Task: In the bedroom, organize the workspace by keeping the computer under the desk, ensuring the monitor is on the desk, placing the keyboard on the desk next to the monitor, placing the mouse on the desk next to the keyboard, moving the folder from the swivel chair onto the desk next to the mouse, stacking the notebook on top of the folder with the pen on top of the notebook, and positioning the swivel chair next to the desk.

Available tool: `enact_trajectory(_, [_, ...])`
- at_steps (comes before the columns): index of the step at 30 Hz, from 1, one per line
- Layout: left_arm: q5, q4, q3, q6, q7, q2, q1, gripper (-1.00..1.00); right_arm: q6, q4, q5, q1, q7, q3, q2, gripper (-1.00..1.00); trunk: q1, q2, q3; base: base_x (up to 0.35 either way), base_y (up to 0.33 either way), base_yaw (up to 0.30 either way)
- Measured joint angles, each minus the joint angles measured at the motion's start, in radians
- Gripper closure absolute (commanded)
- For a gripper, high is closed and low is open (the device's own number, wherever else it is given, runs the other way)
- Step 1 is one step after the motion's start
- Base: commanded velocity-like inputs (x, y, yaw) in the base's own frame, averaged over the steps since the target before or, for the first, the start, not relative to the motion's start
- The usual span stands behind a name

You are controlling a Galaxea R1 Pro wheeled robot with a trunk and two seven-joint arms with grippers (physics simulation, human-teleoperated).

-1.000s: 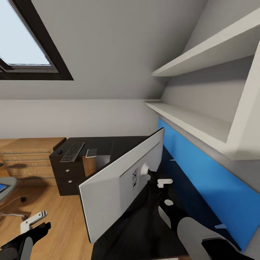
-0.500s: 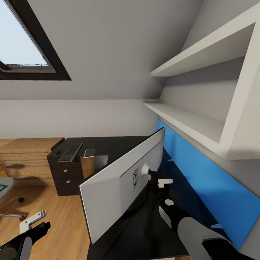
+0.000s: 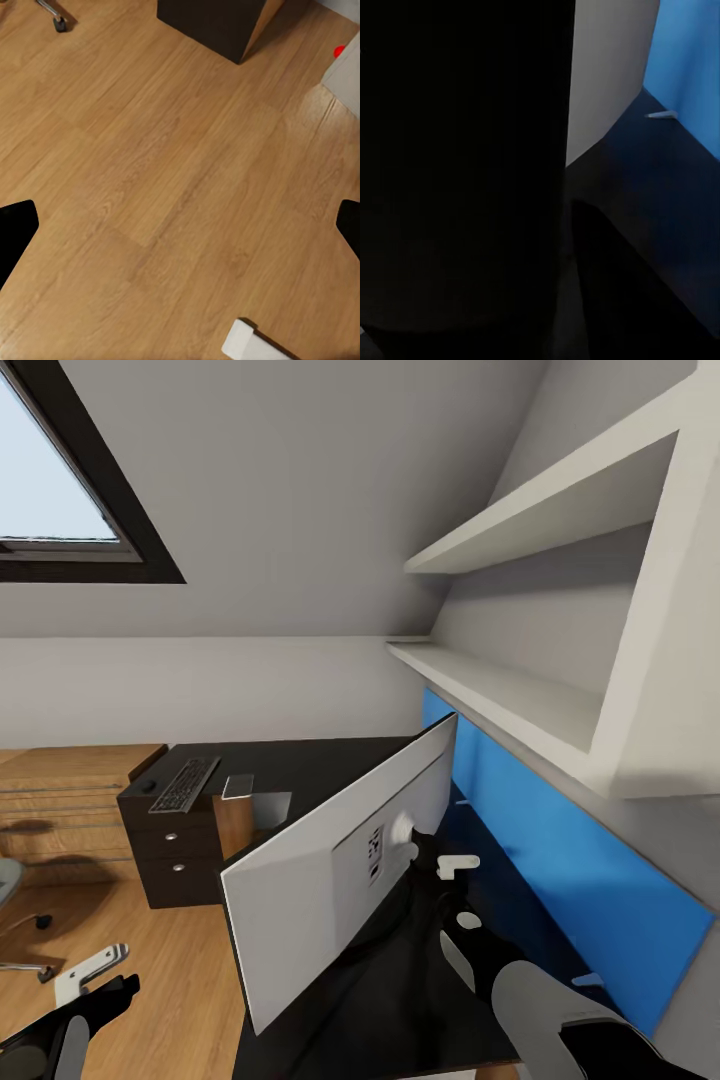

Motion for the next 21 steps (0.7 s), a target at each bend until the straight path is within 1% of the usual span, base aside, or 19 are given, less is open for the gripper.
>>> enact_trajectory(8, [0.000, -0.001, 0.001, 0.000, 0.000, 0.000, 0.000, -1.00, 0.000, -0.001, 0.001, 0.000, 0.000, 0.000, 0.000, 1.00, 0.000, 0.000, 0.000, 0.000, -0.081, 0.000])
enact_trajectory(16, [0.000, -0.011, 0.001, 0.000, 0.000, -0.001, 0.000, -1.00, -0.001, -0.001, -0.002, 0.000, 0.001, 0.001, -0.003, 1.00, 0.000, 0.000, 0.000, 0.000, -0.245, 0.000])
enact_trajectory(21, [0.000, -0.012, 0.001, 0.000, 0.000, -0.001, 0.000, -1.00, 0.000, -0.002, -0.001, 0.000, 0.001, -0.001, -0.007, 1.00, 0.000, 0.000, 0.000, 0.000, -0.178, 0.000])
